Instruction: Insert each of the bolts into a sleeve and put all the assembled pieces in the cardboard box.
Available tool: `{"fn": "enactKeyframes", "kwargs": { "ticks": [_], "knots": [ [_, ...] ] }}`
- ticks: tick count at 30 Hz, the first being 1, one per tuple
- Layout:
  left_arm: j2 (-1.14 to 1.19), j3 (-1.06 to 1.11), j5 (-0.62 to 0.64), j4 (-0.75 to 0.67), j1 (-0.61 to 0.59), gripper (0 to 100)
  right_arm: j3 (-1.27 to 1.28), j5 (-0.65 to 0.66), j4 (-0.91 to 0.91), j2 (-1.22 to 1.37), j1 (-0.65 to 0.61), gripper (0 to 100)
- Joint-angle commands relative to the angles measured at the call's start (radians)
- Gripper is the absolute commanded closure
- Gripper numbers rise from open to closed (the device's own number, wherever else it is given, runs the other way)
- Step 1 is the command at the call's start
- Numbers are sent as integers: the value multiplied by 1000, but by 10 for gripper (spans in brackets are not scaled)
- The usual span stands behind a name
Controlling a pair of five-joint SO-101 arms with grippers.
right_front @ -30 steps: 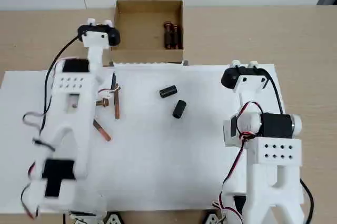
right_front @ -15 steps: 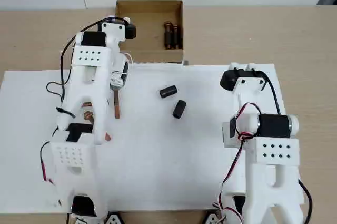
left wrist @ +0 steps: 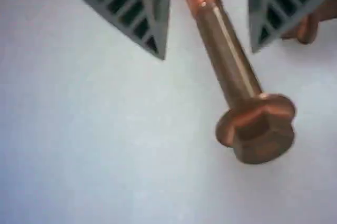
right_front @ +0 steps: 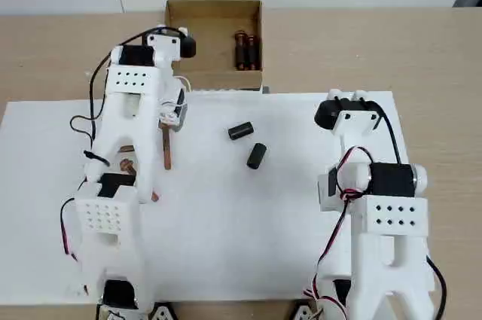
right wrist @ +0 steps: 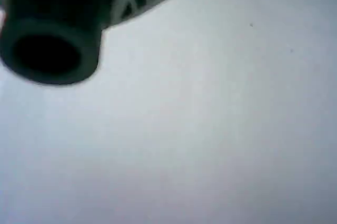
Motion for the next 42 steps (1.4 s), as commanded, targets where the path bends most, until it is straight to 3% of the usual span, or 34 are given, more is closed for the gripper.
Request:
{"fn": "enactKeyframes", "kwargs": {
  "ticks": [1, 27, 30, 32, 37, 42],
  "knots": [
    [-8, 16, 2, -11, -5, 897, -6, -11, -16, -24, 8, 995],
    [-6, 237, 0, -264, -32, 900, -6, -11, -15, -24, 7, 995],
    [-6, 271, 0, -290, -32, 944, -6, -11, -16, -24, 7, 995],
    [-6, 274, 0, -292, -32, 989, -6, -11, -16, -24, 7, 995],
    [-18, 268, 2, -282, -25, 995, -12, -12, -13, -25, 7, 995],
    [-20, 119, 3, -135, -25, 995, -89, -12, 33, -25, 7, 995]
  ]
}}
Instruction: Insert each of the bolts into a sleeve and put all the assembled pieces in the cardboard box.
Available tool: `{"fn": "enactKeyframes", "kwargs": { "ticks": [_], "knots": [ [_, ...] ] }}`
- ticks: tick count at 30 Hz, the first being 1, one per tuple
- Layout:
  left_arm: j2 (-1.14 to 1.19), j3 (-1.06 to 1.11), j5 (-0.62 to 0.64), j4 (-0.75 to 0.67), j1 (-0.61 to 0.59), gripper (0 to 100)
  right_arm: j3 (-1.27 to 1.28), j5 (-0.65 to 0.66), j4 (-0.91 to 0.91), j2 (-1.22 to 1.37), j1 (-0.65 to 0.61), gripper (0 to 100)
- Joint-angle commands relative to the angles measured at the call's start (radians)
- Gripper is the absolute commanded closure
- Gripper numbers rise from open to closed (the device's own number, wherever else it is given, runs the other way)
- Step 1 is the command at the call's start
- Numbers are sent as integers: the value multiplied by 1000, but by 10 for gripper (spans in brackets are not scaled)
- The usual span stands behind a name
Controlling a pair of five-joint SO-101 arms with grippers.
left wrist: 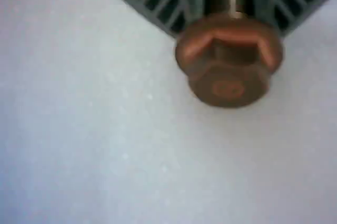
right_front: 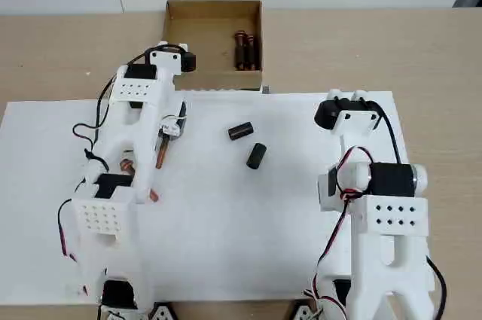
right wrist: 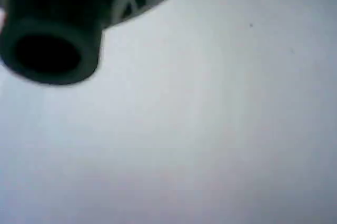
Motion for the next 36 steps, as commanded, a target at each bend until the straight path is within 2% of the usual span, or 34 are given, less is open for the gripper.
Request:
{"fn": "enactKeyframes", "kwargs": {
  "ticks": [1, 6, 10, 13, 20, 25, 28, 32, 36],
  "knots": [
    [-17, -130, 2, 112, -5, 995, -107, -12, 44, -25, 7, 995],
    [-17, -378, 5, 250, -5, 995, -233, -6, 119, -25, 2, 995],
    [-60, -473, 26, 250, -5, 995, -273, -6, 150, -25, 4, 995],
    [-170, -452, 26, 249, -5, 995, -278, -5, 150, -27, 8, 995],
    [-462, -269, 20, 249, 32, 995, -311, 0, 157, -150, 7, 995],
    [-721, -70, 17, 247, 98, 995, -256, 89, 153, -289, 10, 995],
    [-845, 24, 21, 244, 141, 995, -207, 97, 151, -357, 10, 995],
    [-994, 170, 23, 167, 155, 995, -127, 97, 111, -449, 10, 995],
    [-1135, 348, 23, 64, 149, 995, 8, 94, -7, -578, 8, 995]
  ]
}}
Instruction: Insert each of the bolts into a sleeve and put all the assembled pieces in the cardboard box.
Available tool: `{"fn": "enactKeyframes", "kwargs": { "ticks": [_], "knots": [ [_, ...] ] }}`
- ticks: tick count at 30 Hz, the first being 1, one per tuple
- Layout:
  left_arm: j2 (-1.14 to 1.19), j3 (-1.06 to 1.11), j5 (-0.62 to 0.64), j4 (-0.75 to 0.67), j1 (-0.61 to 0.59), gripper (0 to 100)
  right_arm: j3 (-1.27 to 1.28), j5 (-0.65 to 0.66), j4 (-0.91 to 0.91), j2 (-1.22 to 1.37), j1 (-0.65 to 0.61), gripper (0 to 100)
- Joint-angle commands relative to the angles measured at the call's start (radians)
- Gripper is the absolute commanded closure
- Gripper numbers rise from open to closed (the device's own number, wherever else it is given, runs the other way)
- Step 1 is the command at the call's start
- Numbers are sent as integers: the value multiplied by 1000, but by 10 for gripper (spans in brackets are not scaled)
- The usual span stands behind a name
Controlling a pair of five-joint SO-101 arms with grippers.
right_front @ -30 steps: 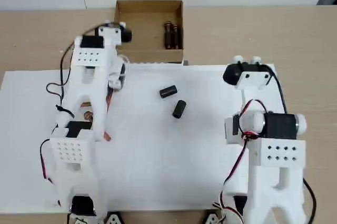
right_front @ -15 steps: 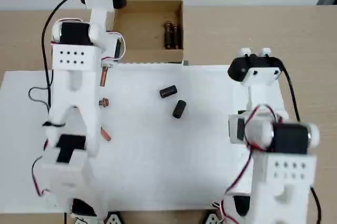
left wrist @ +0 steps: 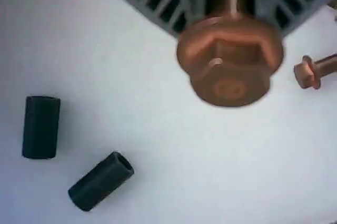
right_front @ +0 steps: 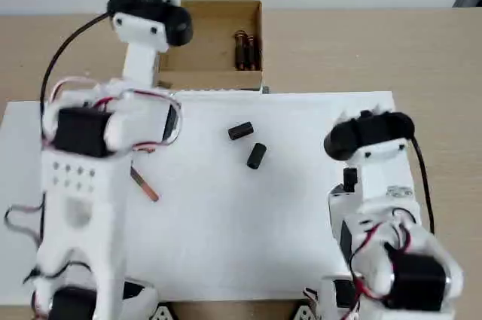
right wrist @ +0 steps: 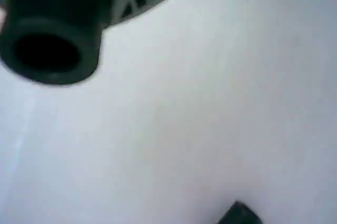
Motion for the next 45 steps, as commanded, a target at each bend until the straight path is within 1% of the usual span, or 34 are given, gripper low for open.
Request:
{"fn": "enactKeyframes", "kwargs": {
  "ticks": [1, 6, 11, 18, 23, 26, 30, 34, 38, 42, 45],
  "knots": [
    [-163, 140, 5, -112, 0, 995, 106, 8, -127, -120, 10, 995],
    [-379, 426, 5, -301, 0, 995, 322, 2, -305, -367, 4, 995],
    [-603, 704, 6, -477, 0, 995, 465, -92, -334, -561, 4, 995],
    [-848, 989, 9, -595, 0, 995, 545, -100, -361, -587, 4, 995],
    [-985, 1124, 115, -655, 0, 995, 620, -100, -452, -587, 2, 995],
    [-1046, 1187, 158, -697, 0, 995, 683, -100, -527, -587, -8, 995],
    [-1126, 1274, 210, -760, 0, 995, 770, -107, -630, -587, -96, 995],
    [-1208, 1380, 216, -855, 0, 995, 850, -184, -743, -587, -206, 995],
    [-1293, 1481, 230, -950, 6, 995, 941, -190, -863, -587, -314, 995],
    [-1384, 1569, 324, -1019, 9, 995, 1005, -189, -957, -587, -414, 995],
    [-1441, 1632, 431, -1062, 11, 994, 1031, -187, -1006, -587, -483, 995]
  ]
}}
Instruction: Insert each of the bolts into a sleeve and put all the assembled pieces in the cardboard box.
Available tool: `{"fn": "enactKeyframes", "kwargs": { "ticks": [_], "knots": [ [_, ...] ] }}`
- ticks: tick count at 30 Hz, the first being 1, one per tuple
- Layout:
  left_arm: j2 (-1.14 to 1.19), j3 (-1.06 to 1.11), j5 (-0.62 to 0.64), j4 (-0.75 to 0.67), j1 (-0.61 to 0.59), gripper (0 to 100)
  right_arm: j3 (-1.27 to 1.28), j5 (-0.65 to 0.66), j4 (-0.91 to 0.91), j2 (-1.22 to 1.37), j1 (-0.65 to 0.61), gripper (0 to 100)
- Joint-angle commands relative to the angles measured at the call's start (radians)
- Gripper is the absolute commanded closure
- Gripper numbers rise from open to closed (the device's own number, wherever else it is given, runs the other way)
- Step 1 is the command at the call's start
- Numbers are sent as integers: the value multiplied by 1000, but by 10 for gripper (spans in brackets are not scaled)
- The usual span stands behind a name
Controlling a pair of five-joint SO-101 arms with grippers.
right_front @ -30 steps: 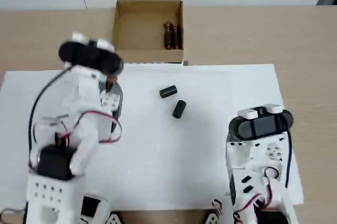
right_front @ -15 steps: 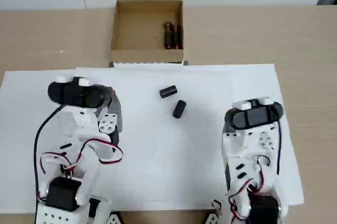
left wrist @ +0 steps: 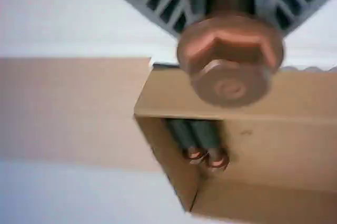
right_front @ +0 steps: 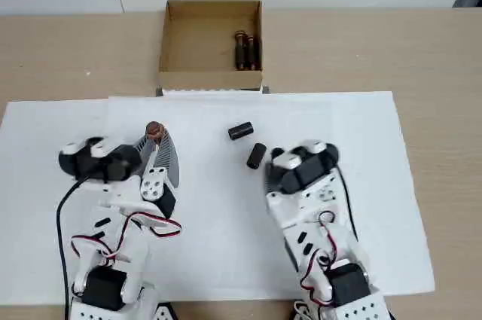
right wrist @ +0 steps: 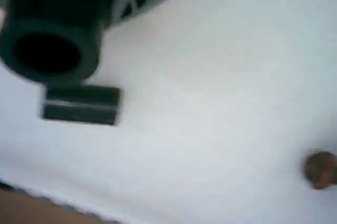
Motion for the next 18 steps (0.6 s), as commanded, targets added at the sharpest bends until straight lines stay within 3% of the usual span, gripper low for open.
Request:
{"fn": "enactKeyframes", "kwargs": {
  "ticks": [1, 5, 11, 18],
  "knots": [
    [-49, 33, 112, -75, 6, 994, 5, -8, -74, -13, -74, 995],
    [-38, 39, 207, -126, 15, 994, 12, -6, -87, -13, -151, 995],
    [-38, 39, 302, -173, 123, 994, 11, -5, -87, -13, -242, 995],
    [-38, 39, 321, -198, 239, 994, 26, 77, -87, -13, -291, 995]
  ]
}}
